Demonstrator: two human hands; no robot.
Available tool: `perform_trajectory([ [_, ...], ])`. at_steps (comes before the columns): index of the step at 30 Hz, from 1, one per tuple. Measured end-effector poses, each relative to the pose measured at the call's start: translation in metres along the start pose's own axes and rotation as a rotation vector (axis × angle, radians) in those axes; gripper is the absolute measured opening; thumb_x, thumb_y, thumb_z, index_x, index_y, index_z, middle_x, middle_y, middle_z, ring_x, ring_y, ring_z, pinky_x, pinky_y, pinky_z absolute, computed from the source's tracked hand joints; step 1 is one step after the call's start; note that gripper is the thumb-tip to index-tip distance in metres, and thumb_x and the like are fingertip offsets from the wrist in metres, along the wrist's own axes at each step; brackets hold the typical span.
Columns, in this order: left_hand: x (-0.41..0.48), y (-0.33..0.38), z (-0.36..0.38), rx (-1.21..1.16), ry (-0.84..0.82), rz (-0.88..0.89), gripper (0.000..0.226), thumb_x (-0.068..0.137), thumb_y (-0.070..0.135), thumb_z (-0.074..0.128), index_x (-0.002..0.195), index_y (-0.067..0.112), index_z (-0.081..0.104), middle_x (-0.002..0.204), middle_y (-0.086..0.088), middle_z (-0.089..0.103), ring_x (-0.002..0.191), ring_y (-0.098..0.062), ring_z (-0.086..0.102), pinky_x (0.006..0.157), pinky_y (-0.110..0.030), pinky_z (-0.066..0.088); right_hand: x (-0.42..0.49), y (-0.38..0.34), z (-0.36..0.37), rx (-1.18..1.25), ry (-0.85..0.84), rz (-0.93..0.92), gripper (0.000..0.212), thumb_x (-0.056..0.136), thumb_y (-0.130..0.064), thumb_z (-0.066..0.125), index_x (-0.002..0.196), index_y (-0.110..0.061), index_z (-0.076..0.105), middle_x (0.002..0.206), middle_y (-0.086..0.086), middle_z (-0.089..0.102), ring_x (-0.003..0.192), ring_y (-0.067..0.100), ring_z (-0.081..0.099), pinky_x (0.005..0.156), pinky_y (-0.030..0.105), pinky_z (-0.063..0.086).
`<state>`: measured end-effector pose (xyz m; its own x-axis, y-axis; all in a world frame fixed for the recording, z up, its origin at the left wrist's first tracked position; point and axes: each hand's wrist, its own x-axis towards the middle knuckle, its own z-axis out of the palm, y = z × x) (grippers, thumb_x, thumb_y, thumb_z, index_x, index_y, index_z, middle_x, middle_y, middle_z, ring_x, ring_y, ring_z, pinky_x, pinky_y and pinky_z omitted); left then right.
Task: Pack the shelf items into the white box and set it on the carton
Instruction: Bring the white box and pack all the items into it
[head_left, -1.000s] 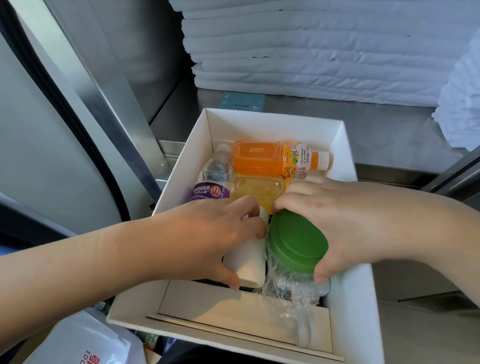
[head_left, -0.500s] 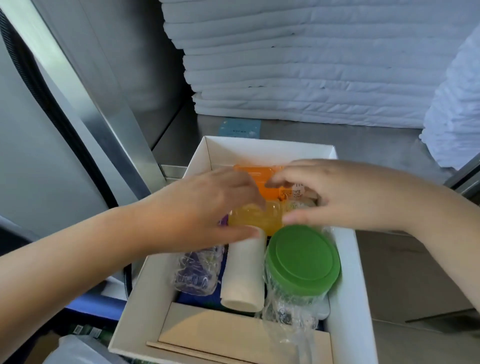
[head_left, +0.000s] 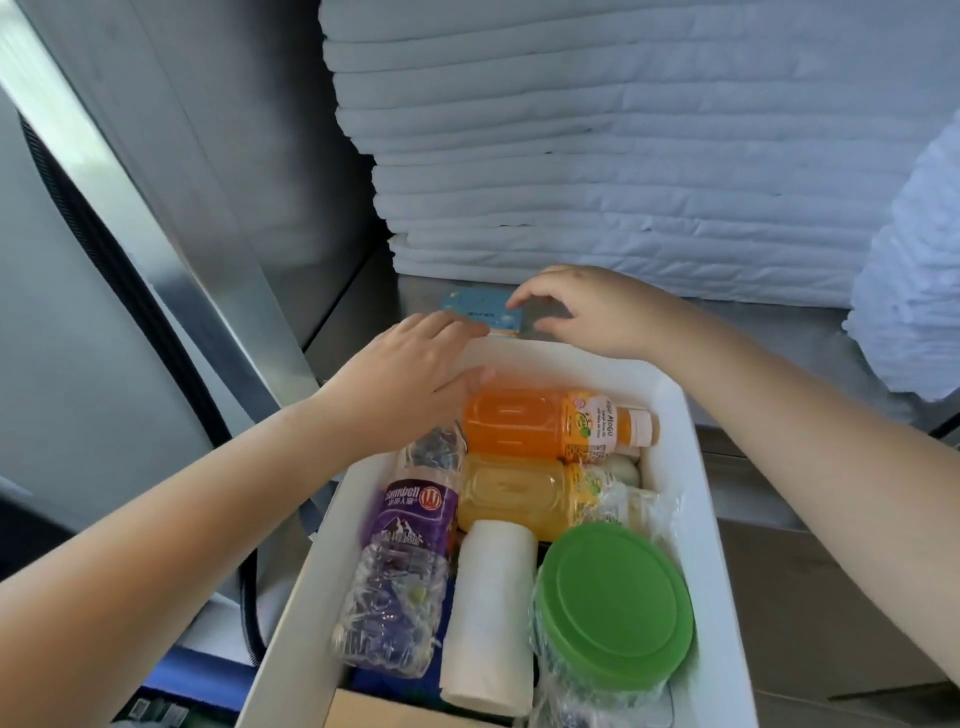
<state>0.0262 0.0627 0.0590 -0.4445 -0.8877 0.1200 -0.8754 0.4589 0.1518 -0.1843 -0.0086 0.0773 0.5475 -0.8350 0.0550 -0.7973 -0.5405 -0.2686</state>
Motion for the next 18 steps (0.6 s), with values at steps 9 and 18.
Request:
perform_trajectory([
  [9,-0.001,-0.001,0.007,0.097,0.013,0.009,0.062,0.092,0.056,0.026,0.143,0.02,0.029,0.142,0.0,0.041,0.13,-0.017,0.033,0.11,-0.029,0.021,0.058,0.007,0.032,-0.1,-0.251,-0.072,0.051,0.094,-0.019,0.056,0.142,-0.025,0.04,0.146,0.005,0.039,0.13,0.022,0.039,0.106,0.037,0.033],
  [18,-0.002,-0.001,0.009,0.076,0.036,0.001,0.062,0.092,0.055,0.029,0.143,0.021,0.029,0.143,0.001,0.04,0.13,-0.016,0.034,0.109,-0.03,0.025,0.048,0.017,0.026,-0.101,-0.159,0.049,0.032,0.089,-0.03,0.059,0.12,-0.024,0.061,0.125,0.003,0.059,0.107,0.024,0.057,0.088,0.032,0.046],
])
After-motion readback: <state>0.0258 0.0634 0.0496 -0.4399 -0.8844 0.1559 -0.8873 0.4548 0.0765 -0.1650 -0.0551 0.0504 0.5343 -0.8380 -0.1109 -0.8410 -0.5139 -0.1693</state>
